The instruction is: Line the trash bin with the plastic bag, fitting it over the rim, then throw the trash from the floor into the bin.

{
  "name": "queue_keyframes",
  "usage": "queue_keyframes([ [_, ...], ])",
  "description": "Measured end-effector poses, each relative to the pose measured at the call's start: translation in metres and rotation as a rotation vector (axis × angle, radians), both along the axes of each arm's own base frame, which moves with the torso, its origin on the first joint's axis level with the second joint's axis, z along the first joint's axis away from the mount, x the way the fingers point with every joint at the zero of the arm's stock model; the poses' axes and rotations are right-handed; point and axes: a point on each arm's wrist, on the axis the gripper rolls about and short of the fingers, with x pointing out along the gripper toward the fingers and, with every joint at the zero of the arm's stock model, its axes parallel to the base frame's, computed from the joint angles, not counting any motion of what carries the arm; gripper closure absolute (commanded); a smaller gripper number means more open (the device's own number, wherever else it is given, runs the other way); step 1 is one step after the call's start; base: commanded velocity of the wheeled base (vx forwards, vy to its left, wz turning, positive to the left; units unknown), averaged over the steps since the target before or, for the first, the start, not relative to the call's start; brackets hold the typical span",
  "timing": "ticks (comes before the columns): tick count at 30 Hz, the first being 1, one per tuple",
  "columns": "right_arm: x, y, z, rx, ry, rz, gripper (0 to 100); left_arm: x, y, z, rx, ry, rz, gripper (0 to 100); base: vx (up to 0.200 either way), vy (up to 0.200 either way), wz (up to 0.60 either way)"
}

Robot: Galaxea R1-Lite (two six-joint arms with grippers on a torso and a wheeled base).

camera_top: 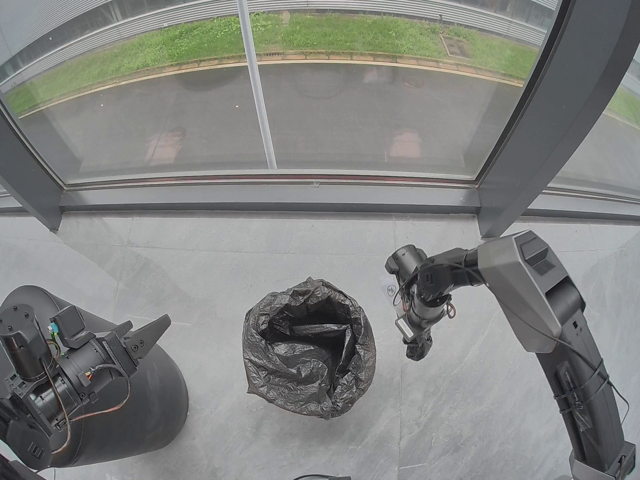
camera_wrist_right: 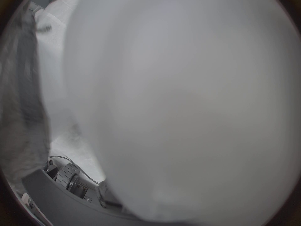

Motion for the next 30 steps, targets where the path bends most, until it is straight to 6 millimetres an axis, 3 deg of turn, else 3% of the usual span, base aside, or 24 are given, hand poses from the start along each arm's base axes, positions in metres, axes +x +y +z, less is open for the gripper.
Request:
queue_keyframes([
  [5,-0.008,-0.001,0.063,0.007,-0.06,0.028,100,-0.004,0.0,0.007,-0.015,-0.038,-0.003,0,0.0,0.0,0.0],
  [9,-0.03,0.008,0.117,-0.009,-0.092,0.069,100,-0.011,0.0,0.016,-0.023,-0.089,-0.009,0,0.0,0.0,0.0],
  [12,-0.052,0.026,0.151,-0.033,-0.136,0.124,100,-0.019,-0.001,0.022,-0.027,-0.122,-0.02,0,0.0,0.0,0.0],
  [16,-0.095,0.064,0.19,-0.064,-0.216,0.244,100,-0.034,-0.002,0.031,-0.027,-0.146,-0.039,0,0.0,0.0,0.0],
  [22,-0.146,0.102,0.224,-0.084,-0.299,0.382,100,-0.062,0.002,0.039,-0.007,-0.08,-0.041,0,0.0,0.0,0.0],
  [30,-0.183,0.132,0.237,-0.067,-0.368,0.48,100,-0.111,0.015,0.05,0.086,-0.069,0.078,0,0.0,0.0,0.0],
])
